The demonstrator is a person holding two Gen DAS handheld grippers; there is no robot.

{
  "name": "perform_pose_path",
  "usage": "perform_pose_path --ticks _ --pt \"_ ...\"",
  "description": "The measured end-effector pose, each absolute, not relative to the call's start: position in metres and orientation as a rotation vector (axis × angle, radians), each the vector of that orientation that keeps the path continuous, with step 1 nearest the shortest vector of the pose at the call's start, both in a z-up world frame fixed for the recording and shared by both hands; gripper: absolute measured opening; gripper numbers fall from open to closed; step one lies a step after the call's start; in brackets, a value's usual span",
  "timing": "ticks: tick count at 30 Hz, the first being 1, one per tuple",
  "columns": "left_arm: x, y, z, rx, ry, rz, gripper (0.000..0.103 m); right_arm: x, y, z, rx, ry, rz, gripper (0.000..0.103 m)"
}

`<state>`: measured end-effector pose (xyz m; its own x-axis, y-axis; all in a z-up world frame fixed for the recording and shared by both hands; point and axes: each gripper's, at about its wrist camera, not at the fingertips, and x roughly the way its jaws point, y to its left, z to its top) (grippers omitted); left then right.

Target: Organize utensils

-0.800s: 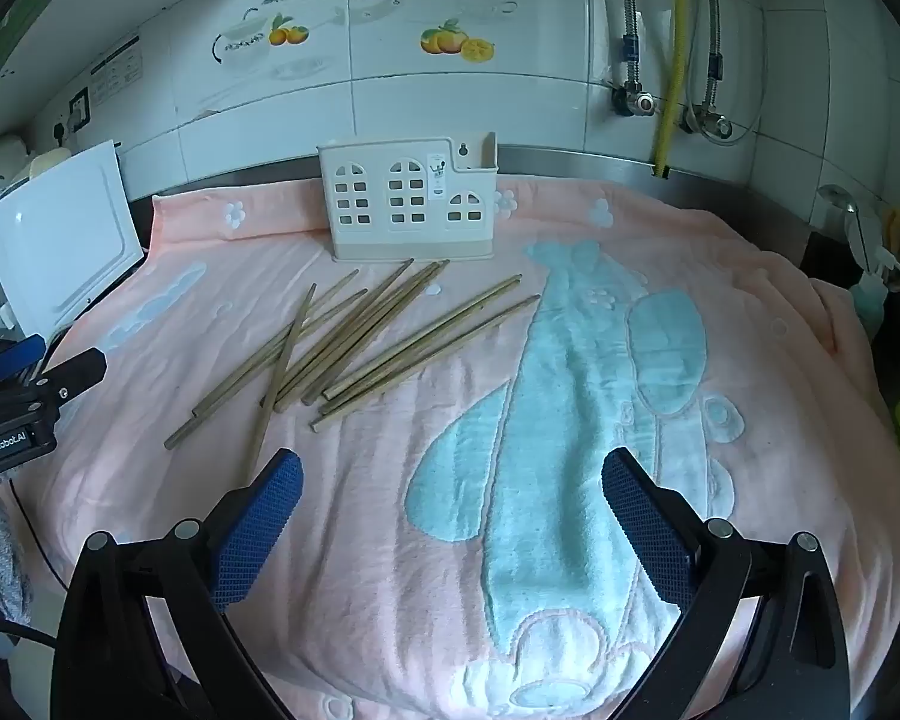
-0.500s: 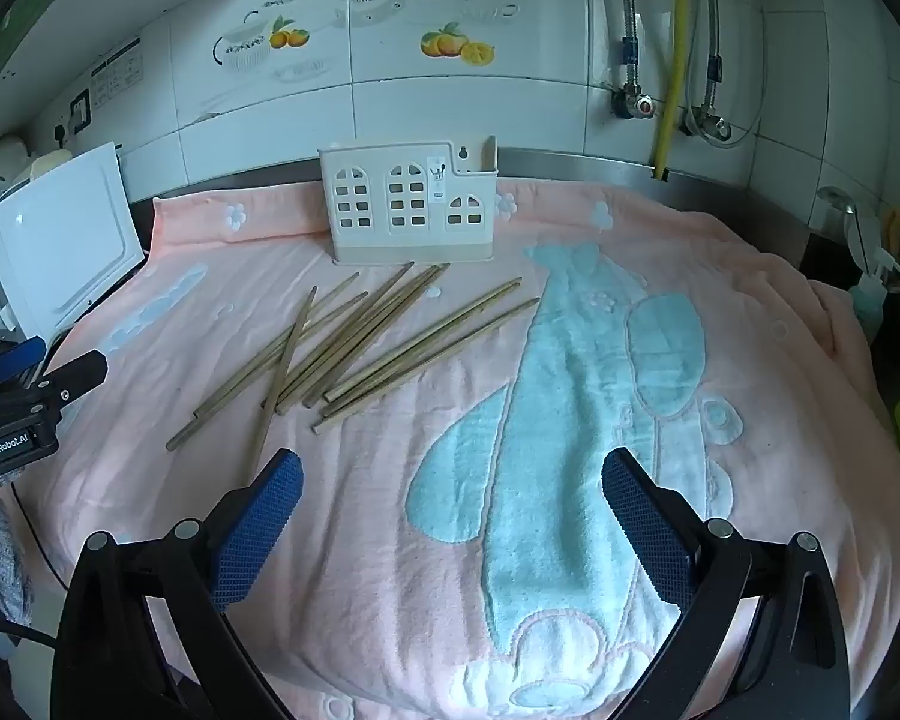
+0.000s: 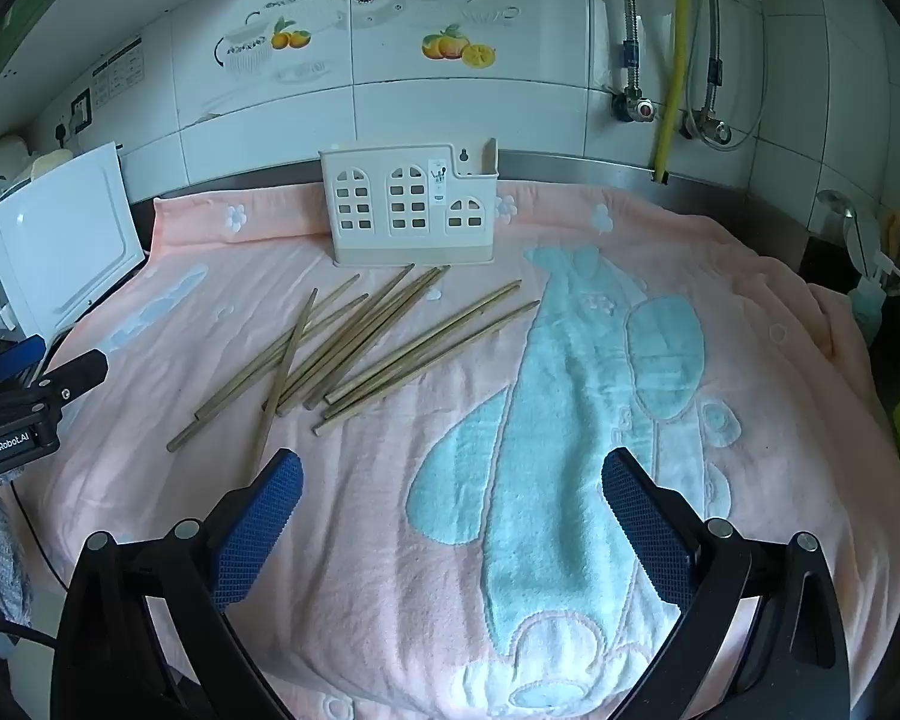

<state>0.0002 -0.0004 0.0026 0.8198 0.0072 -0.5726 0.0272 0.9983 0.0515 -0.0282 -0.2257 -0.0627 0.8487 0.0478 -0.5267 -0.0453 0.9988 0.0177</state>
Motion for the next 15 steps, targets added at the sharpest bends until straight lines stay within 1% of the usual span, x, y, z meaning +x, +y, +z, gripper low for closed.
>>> perform_pose_path --ticks 15 --pt "0.0009 0.0019 0.0029 0.060 0.616 -0.009 0.098 -0.0300 -0.2262 -0.0620 0.003 0.552 0.053 0.097"
